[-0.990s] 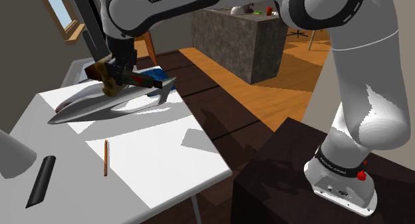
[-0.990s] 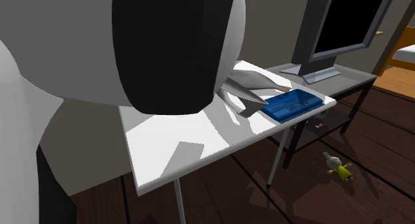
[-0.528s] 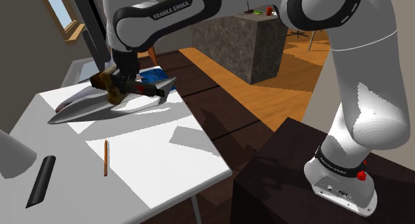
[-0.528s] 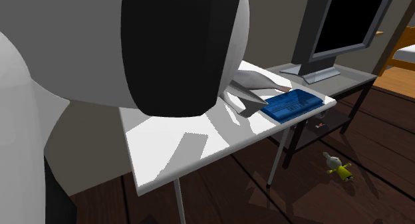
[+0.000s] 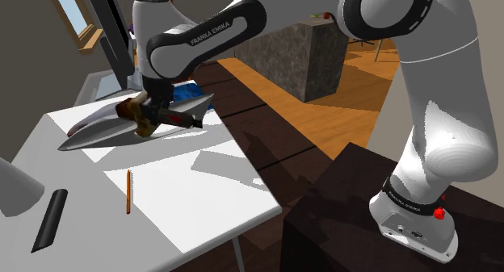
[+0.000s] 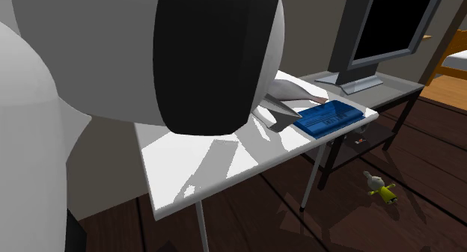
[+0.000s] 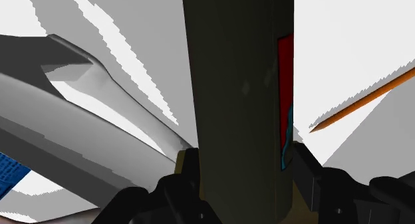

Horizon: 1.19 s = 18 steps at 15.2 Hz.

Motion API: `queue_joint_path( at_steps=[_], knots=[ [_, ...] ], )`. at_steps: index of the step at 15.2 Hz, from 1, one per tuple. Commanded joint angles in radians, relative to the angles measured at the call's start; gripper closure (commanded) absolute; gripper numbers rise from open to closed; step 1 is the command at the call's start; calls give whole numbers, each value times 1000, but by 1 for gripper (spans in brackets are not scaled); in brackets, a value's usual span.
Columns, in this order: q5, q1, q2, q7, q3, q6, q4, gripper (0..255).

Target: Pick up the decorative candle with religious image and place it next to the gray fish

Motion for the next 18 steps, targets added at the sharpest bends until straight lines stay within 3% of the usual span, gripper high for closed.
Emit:
queue_joint_path(
  at_steps=[1, 18],
  knots=[
    [-3, -1, 3, 3, -2, 25, -20, 255],
    [-51, 14, 97, 37, -34, 208, -112, 255]
  ],
)
